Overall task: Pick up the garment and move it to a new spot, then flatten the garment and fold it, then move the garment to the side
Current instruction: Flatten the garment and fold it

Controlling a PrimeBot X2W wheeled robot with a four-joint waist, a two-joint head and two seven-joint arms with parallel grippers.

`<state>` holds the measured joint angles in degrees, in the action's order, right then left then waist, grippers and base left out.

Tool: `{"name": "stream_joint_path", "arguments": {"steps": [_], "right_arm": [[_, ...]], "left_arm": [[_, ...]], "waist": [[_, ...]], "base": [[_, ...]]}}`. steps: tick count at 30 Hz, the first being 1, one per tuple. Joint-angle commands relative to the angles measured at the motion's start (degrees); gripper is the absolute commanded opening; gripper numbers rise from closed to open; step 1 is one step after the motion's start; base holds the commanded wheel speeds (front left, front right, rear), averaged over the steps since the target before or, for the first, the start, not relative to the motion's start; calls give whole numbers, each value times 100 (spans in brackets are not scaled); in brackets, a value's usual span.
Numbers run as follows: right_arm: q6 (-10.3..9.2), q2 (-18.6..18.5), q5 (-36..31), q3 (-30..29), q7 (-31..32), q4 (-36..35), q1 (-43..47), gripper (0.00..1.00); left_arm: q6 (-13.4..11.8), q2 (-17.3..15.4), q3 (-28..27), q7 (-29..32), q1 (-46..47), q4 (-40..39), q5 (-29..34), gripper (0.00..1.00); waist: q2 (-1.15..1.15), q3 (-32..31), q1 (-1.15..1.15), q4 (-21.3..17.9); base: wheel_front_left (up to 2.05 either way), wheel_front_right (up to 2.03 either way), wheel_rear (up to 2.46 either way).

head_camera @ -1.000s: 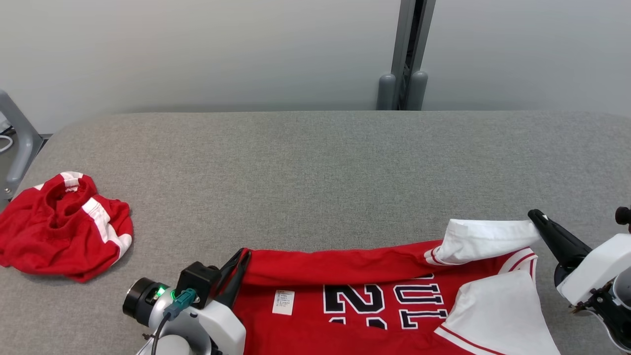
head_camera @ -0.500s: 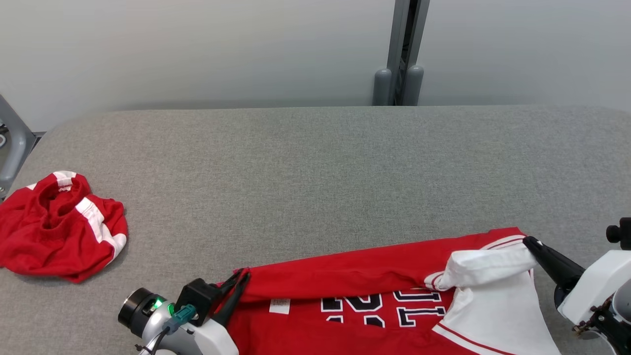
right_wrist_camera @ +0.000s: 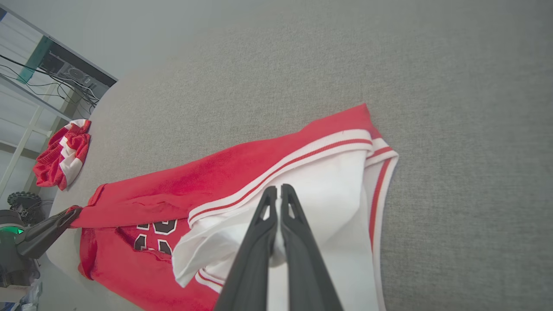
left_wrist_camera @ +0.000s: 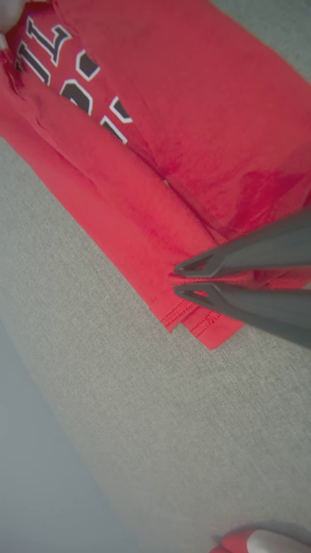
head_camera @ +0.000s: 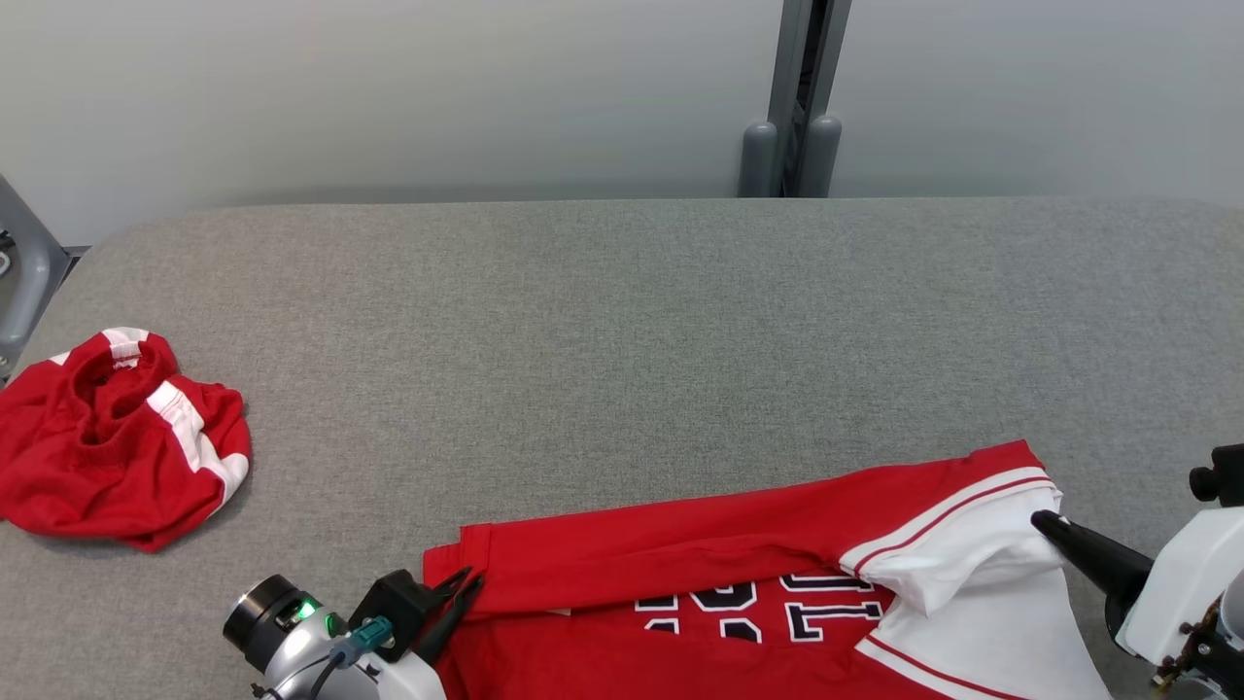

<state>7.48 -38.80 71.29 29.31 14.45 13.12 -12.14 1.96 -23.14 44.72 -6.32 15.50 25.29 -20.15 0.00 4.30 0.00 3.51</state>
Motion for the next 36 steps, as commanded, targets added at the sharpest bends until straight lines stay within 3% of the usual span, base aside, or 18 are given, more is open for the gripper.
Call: {"name": "stream_joint_path", "arguments": {"steps": [1,18,36], "right_arm": [[3,4,-12,-53,97,-39,106,0],[3,211,-231,-848,1571,-241,635,0],[3,930,-950,-2068,2985,-653,1226,0]], "left_arm": [[-6,-66,9,-4,62,27,45,0],[-117,-103,133,-183,214,-72,162,0],[-166,-197,204,-51,151,-220,51,0]], "waist": [[0,5,0,3],[0,18,0,35],[0,0,0,45]], "base": [[0,0,0],[0,0,0],[0,0,0]]}}
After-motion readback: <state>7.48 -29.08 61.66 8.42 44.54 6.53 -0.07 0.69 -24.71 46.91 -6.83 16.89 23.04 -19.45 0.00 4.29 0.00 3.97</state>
